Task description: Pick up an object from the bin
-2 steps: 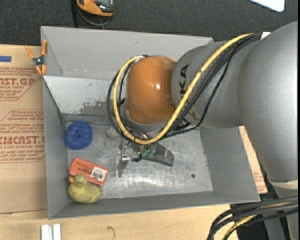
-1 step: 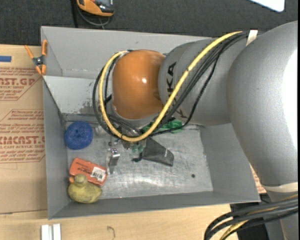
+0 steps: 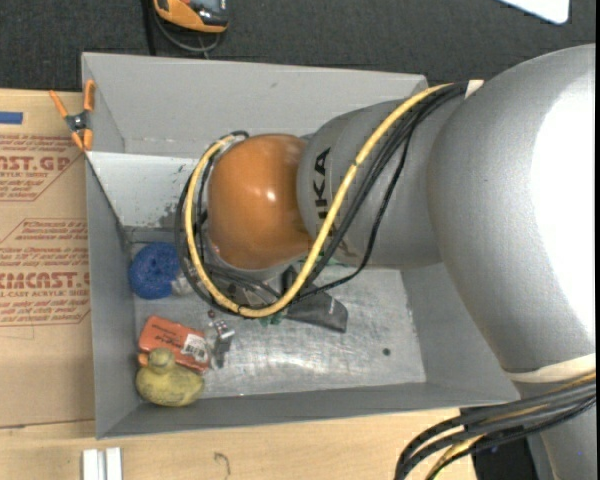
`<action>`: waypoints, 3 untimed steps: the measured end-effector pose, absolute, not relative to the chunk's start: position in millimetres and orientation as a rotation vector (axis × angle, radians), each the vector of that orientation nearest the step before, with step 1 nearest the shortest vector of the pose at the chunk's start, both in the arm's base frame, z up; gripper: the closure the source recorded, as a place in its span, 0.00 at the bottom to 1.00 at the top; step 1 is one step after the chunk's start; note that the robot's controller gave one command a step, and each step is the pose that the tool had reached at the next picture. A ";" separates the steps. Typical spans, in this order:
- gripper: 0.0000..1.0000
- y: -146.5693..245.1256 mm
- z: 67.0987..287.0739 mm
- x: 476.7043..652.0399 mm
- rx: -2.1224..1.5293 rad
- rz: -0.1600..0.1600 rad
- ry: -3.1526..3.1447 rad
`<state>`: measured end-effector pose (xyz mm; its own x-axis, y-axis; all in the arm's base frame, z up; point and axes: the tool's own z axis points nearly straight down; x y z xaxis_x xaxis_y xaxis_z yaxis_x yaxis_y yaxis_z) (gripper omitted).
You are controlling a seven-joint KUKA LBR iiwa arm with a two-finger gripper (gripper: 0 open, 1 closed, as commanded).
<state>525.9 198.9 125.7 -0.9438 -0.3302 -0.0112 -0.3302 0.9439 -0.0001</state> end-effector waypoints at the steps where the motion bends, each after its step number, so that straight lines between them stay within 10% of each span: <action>1: 0.00 203.2 107.8 508.2 -0.777 0.001 3.051; 3: 0.00 216.8 78.5 507.9 -0.465 0.000 3.105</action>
Offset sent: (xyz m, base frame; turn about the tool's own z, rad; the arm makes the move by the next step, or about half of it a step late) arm -0.0199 0.0201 -0.0557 0.0442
